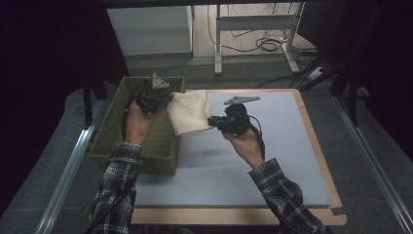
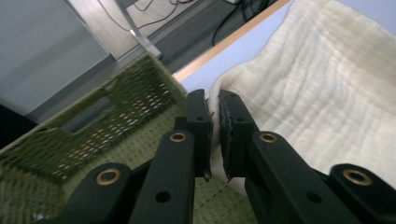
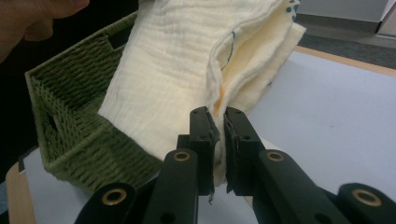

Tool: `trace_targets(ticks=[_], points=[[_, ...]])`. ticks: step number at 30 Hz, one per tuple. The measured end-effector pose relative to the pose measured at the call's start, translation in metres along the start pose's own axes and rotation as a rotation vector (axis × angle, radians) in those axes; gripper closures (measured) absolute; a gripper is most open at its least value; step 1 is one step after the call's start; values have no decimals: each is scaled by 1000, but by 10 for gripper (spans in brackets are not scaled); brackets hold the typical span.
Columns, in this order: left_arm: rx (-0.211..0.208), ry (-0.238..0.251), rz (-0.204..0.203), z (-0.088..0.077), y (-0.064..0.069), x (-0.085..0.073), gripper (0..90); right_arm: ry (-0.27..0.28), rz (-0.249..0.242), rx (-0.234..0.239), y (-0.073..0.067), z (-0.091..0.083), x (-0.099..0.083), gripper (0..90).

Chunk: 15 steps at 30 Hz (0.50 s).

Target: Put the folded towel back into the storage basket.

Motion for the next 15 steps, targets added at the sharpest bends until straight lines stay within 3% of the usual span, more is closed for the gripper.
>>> trace_targets(ticks=[11,15], points=[[74,-20,-18,-23,-33,-12,835,-2,-10,45,-28,34,12,826],[100,-37,-20,-30,-45,-20,834,-13,-17,65,-43,53,13,825]])
Point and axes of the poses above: each handheld gripper's, and its own axes: z roughly forward along the jaws, x roughly out of its top, y roughly to its right, the point moved 6 cm from there along z, roughly forward along the jaws, and after that the axes turned 10 degrees about y, right-handed, at the moved point
